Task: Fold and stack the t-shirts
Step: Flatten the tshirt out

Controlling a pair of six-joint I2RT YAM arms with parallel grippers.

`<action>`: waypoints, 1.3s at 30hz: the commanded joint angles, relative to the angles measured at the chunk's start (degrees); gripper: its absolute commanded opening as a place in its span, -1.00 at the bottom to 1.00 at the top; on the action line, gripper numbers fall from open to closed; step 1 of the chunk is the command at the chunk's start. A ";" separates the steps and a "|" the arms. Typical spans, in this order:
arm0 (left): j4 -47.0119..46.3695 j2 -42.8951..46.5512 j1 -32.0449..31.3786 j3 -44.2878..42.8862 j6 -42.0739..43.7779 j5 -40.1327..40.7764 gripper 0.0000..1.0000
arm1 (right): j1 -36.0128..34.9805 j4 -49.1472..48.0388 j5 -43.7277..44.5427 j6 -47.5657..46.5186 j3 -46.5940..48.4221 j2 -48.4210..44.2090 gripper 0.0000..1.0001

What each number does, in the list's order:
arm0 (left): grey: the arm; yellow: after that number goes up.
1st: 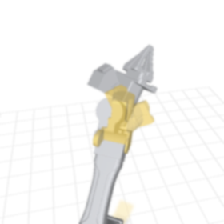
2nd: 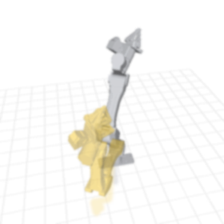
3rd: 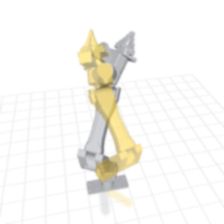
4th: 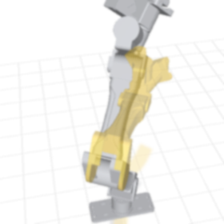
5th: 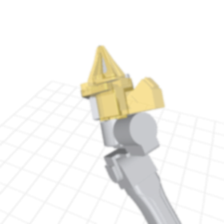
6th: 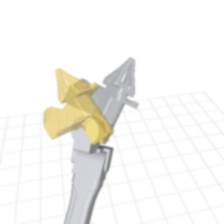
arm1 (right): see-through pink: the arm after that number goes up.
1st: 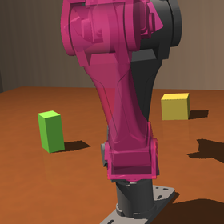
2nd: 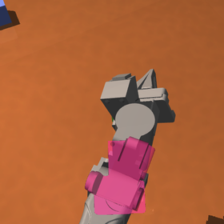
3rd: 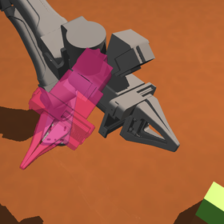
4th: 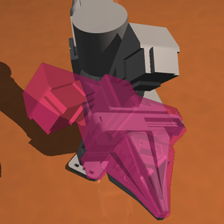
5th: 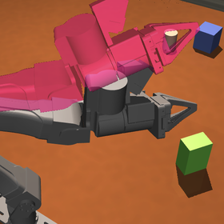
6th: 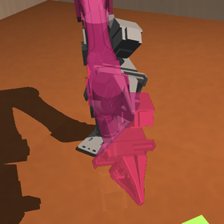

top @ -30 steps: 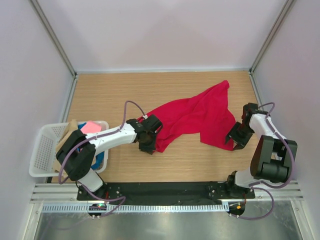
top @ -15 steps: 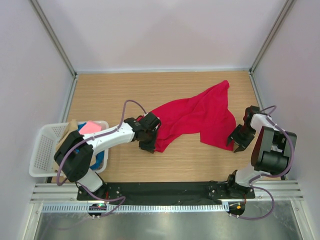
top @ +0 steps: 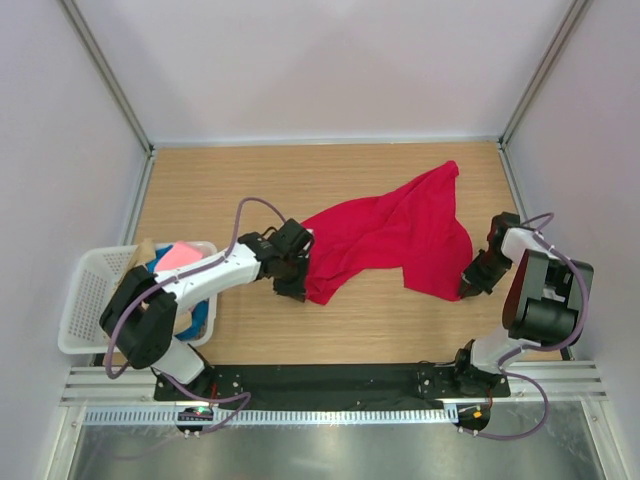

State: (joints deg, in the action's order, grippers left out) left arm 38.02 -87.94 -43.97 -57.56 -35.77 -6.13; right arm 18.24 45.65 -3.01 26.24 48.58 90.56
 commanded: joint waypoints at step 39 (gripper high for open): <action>15.52 14.19 16.45 -58.19 14.23 25.73 -1.00 | 0.22 -11.18 0.02 11.21 75.10 -15.49 -0.98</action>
State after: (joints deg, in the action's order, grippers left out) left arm 57.78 -79.61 -27.99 -114.24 -24.21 14.39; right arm 18.15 43.11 -3.55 38.98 125.23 80.25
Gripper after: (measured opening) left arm 0.005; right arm 0.039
